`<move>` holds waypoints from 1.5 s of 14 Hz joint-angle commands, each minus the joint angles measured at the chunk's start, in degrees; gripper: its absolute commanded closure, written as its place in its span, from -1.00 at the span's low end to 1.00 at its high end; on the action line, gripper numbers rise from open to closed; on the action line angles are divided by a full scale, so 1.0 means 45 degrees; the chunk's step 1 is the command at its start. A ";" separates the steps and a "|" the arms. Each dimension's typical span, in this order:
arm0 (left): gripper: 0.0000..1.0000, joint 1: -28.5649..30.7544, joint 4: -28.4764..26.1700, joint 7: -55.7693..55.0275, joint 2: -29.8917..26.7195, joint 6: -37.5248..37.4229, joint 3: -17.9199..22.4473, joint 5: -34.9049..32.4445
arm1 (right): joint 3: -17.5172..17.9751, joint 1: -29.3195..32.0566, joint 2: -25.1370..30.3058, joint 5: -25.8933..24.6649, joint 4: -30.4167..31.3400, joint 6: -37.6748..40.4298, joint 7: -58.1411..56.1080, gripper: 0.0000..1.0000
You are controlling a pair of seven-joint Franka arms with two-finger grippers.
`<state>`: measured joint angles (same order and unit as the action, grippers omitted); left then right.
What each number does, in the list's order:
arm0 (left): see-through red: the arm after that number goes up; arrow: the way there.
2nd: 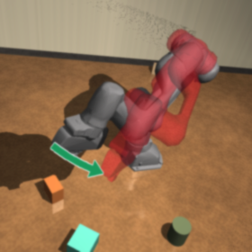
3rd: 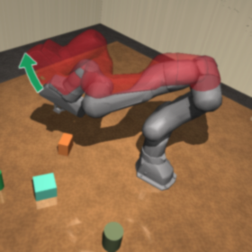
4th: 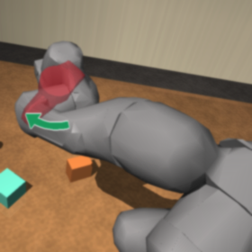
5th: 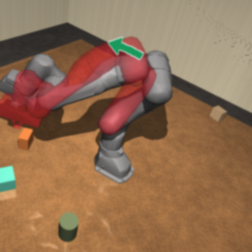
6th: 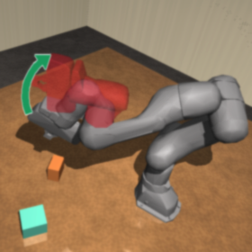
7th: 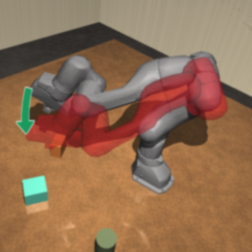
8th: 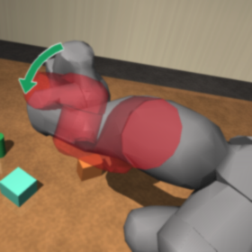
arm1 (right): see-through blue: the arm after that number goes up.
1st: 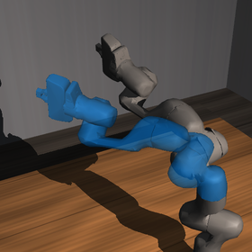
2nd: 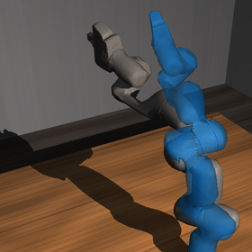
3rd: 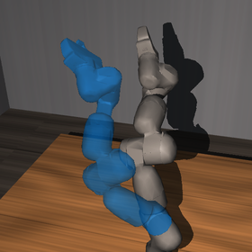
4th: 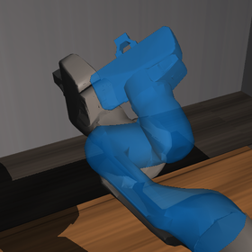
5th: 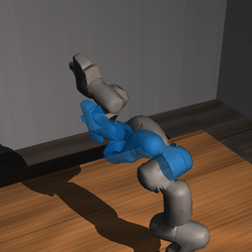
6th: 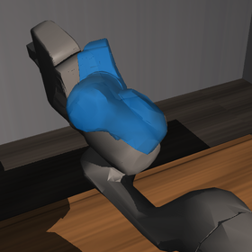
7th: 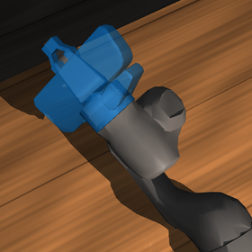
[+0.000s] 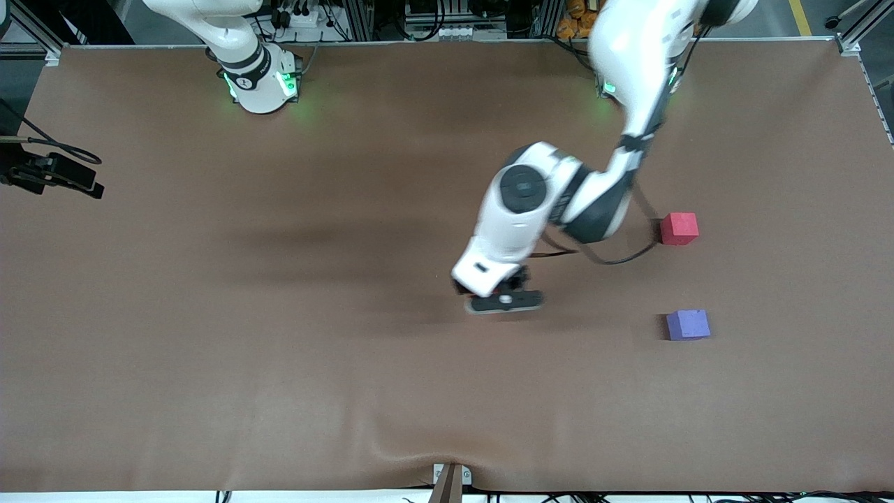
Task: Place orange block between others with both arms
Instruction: 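Carry the orange cube with the left gripper toward the pink cube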
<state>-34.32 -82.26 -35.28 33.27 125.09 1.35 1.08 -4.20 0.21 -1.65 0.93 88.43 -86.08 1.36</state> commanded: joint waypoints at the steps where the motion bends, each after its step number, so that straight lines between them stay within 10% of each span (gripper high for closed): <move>1: 0.98 0.1372 -0.3568 0.2578 -0.2894 -0.0003 -0.0164 0.0032 | 0.0133 0.0149 0.0348 0.0048 0.0368 -0.0070 0.0108 -1.00; 9: 1.00 0.4789 -0.6562 0.5923 -0.4619 -0.1176 -0.0164 -0.0006 | 0.0152 0.0032 0.0348 0.0029 0.0348 -0.0070 0.0186 -1.00; 21: 1.00 0.6962 -0.8944 0.8249 -0.3741 0.2589 -0.0242 0.0267 | 0.0152 0.0012 0.0329 0.0048 0.0348 -0.0109 0.0186 -1.00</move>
<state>-4.95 -120.36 -1.09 16.07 132.99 1.02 1.16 -3.87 0.16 -1.66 0.93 88.51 -86.09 1.36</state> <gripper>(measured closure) 0.498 0.000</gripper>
